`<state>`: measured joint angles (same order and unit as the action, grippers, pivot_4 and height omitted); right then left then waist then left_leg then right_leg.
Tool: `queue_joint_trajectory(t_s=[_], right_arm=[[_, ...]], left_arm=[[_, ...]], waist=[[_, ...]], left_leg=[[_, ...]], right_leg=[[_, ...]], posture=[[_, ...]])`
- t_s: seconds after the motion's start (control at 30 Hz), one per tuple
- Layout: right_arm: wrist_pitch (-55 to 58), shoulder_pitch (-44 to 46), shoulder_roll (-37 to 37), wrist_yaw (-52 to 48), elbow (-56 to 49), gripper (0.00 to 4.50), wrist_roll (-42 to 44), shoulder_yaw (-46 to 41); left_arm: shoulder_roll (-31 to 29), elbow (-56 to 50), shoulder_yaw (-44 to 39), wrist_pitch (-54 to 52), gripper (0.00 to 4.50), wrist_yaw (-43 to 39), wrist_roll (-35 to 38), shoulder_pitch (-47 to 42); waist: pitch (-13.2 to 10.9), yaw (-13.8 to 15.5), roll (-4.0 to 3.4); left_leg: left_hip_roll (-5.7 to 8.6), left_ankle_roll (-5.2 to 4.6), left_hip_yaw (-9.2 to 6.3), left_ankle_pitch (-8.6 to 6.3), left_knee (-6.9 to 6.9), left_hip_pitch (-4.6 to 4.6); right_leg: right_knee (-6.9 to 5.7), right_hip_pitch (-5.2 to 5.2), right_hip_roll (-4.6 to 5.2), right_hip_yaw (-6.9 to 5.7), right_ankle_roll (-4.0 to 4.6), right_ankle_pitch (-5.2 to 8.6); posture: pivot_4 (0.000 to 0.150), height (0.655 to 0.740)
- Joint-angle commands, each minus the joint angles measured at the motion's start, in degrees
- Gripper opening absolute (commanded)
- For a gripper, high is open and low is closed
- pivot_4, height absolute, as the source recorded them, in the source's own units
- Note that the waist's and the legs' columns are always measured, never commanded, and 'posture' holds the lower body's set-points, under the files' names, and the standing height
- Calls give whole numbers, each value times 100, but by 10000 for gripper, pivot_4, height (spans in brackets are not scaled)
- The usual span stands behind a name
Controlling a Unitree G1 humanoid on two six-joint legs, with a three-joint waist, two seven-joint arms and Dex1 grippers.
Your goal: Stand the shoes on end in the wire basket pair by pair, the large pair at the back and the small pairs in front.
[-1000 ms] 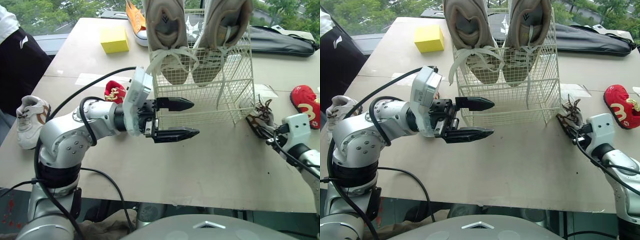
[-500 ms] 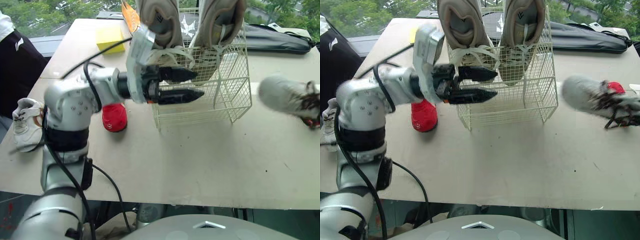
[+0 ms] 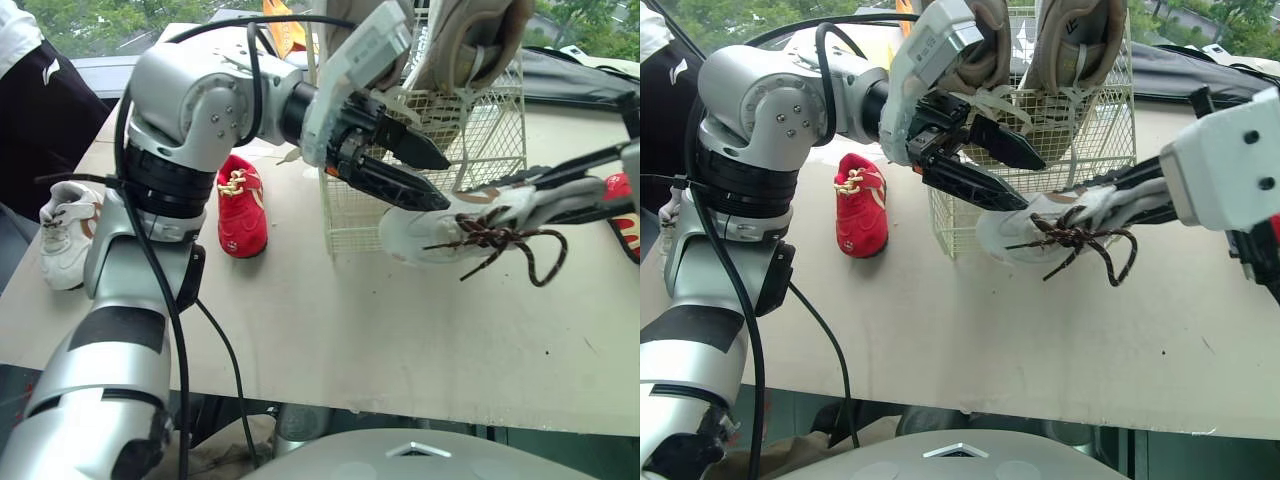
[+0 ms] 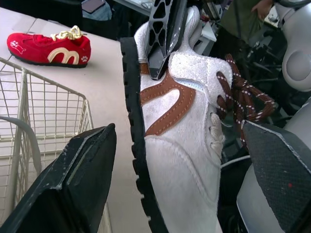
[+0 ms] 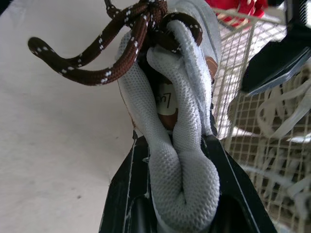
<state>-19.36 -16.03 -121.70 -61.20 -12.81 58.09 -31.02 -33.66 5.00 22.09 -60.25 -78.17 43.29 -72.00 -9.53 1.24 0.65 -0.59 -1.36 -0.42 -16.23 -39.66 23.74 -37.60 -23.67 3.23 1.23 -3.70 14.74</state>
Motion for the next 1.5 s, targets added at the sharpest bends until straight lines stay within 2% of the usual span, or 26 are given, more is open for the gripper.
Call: queue_joint_trajectory(t_s=[0.03,0.23,0.3,0.33,0.37,0.43,0.6,0.67,0.7,0.8,0.83,0.87,0.97,1.07,1.17,1.3,1.43,1.5], right_arm=[[-904,-296,-345,424,332,2693,328,-417],[-1181,-461,-451,505,340,2555,693,-527],[-775,-440,-479,511,273,2291,1049,-499],[-673,-430,-461,489,240,2274,1160,-482],[-614,-425,-424,573,229,11989,1221,-470],[-505,-379,-219,684,128,21307,1217,-358],[59,-209,778,1705,-320,44894,1418,205],[-13,-99,1212,2491,-345,45000,1771,613],[-11,260,1632,2893,-369,45000,1940,1010],[423,2521,4023,3797,-214,45000,1751,2170],[535,2940,4553,4073,-124,45000,1713,2245],[646,3225,4976,4323,-19,45000,1595,2204],[1012,3598,5903,4586,53,45000,1319,1842],[1485,3711,6283,4604,-151,45000,1014,1540],[2169,3689,6434,4405,-481,45000,1263,1352],[3225,3477,6329,3951,-1507,45000,1366,1770],[4253,3840,6527,4233,-1724,45000,1922,2147],[4602,4172,6679,4319,-1774,45000,1911,2394]], left_arm=[[7,-166,565,103,35553,-299,-479,14],[-60,-377,560,191,10731,-406,-718,252],[-14,-456,312,129,5960,-332,-592,359],[19,-503,113,96,5843,-303,-464,433],[19,-545,-58,-24,5843,-251,-352,490],[31,-599,-511,-125,5828,-45,-166,677],[222,-861,-2133,-489,5639,1085,550,1371],[361,-1150,-2568,-438,5620,1615,682,1674],[469,-1306,-2795,-397,5617,1915,761,1817],[864,-1792,-3330,-371,5613,2780,1093,2112],[960,-1893,-3410,-382,5612,2987,1183,2155],[1046,-1957,-3460,-375,5611,3181,1224,2176],[1198,-2065,-3545,-360,5608,3586,1354,2221],[1270,-2070,-3579,-287,5605,3891,1483,2212],[1290,-2029,-3561,-172,5599,4094,1489,2166],[1453,-2040,-3596,83,5585,4422,1452,2159],[1579,-2261,-3478,286,5566,4601,1415,2261],[1330,-2379,-3348,429,5564,4334,1254,2409]], waist=[[-1,16,-2],[-14,-43,-19],[-19,-51,-27],[-20,-55,-30],[-20,-60,-30],[-21,-61,-30],[-22,-51,-26],[-23,-50,-25],[-26,-33,-17],[-46,-46,23],[-57,-74,72],[-59,-89,82],[-68,-108,60],[-61,-86,42],[-61,-59,42],[-60,-54,41],[-60,-59,42],[-60,-64,42]], left_leg=[[0,0,-2,0,0,2],[-1,-1,-2,0,-2,9],[-3,-1,-1,0,-1,8],[-3,-1,0,0,-1,7],[-4,-1,1,0,-2,5],[-7,0,3,0,-2,3],[-8,0,-3,0,-10,9],[-8,0,-5,0,-14,10],[-7,0,-5,0,-16,10],[-4,0,-22,-1,-46,19],[-2,1,-21,0,-47,14],[-3,4,-26,1,-52,3],[0,4,-14,3,-69,-4],[1,4,-14,3,-64,-4],[0,2,-14,2,-58,1],[0,0,-16,1,-57,1],[2,-2,-14,0,-61,1],[4,-3,-14,-1,-62,0]], right_leg=[[0,0,2,-3,9,5],[2,-6,2,-4,11,6],[0,-6,1,-4,10,6],[-2,-6,1,-3,11,6],[-4,-7,0,-2,11,6],[-7,-7,-1,1,10,5],[-4,-7,-1,-4,-6,-3],[-7,-5,-1,-4,-7,-4],[-9,-5,-1,-3,-8,-5],[-12,5,-4,-15,-11,-7],[-13,9,-5,-15,-12,-7],[-12,20,-12,-16,-12,-9],[-39,20,-12,10,-26,-20],[-46,14,-16,11,-25,-20],[-41,8,-17,10,-25,-20],[-41,9,-17,8,-25,-20],[-42,11,-16,10,-25,-21],[-42,11,-15,11,-25,-21]], posture=[[1500,7400],[1500,7400],[1500,7400],[1500,7400],[1500,7400],[1500,7400],[1500,7400],[1500,7400],[1500,7400],[1500,7400],[1500,7400],[1500,7400],[1500,7400],[1500,7400],[1500,7400],[1500,7400],[1500,7400],[1500,7400]])
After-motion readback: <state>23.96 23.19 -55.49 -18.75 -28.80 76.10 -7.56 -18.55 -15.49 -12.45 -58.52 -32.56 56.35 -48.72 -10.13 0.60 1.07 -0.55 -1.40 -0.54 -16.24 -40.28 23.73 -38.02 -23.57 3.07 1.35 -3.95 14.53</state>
